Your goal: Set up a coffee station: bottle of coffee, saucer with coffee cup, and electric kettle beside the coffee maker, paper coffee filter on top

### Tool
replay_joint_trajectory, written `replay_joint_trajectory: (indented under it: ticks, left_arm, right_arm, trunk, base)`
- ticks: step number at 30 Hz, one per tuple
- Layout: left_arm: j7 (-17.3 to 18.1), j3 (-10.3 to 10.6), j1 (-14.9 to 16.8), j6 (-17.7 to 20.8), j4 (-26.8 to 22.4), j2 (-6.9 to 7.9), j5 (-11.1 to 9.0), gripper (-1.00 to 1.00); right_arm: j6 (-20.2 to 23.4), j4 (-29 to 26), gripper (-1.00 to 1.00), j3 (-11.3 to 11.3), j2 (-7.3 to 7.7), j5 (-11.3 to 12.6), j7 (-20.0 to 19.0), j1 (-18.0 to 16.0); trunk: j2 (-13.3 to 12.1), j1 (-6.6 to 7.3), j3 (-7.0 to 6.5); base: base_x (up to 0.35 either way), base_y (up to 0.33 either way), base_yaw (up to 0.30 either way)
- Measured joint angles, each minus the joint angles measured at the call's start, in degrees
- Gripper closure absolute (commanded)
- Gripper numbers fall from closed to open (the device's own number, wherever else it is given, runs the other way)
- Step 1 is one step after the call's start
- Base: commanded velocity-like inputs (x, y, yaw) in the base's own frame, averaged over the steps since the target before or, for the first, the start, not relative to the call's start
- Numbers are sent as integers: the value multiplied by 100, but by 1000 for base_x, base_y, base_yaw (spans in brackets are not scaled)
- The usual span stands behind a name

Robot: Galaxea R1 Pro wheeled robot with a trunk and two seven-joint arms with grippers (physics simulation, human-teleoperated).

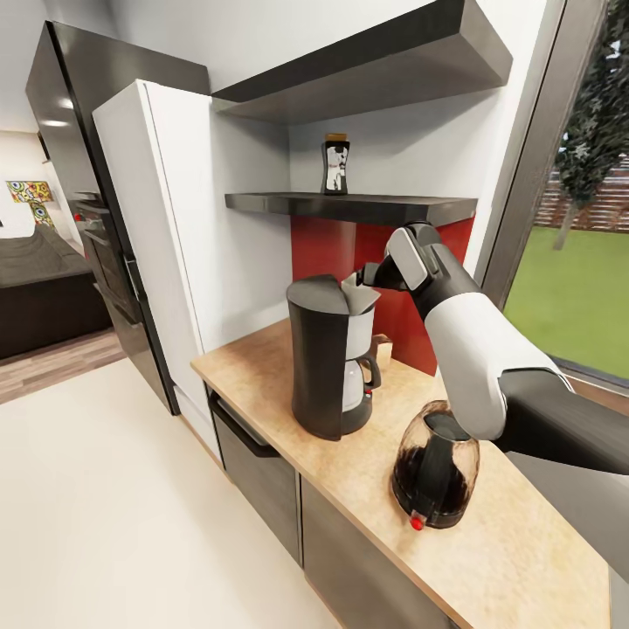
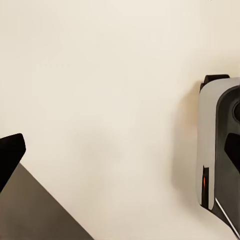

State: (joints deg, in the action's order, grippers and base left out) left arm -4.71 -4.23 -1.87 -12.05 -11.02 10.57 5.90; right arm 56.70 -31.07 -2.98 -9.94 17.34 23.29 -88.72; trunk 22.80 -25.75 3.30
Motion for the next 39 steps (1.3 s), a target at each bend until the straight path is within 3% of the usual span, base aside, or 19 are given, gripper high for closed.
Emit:
replay_joint_trajectory:
  ticks: [13,22,39]
  left_arm:
    - [-5,-7,-1,-2,-5,0,0,-100]
    - [-6,-8,0,-7,-6,4,0,-100]
    - [-6,-8,3,-7,-6,0,0,-100]
  right_arm:
    - [0,-58,-100,5,0,45,0,0]
    - [-1,-104,-100,7,0,398,-1,0]
    - [-1,-106,-100,11,0,439,-1,0]
  trunk:
    - [0,0,0]
    - [-1,-3,0]
    - [0,0,0]
  base:
    - [0,0,0]
    - [-153,0,0]
    - [-41,0,0]
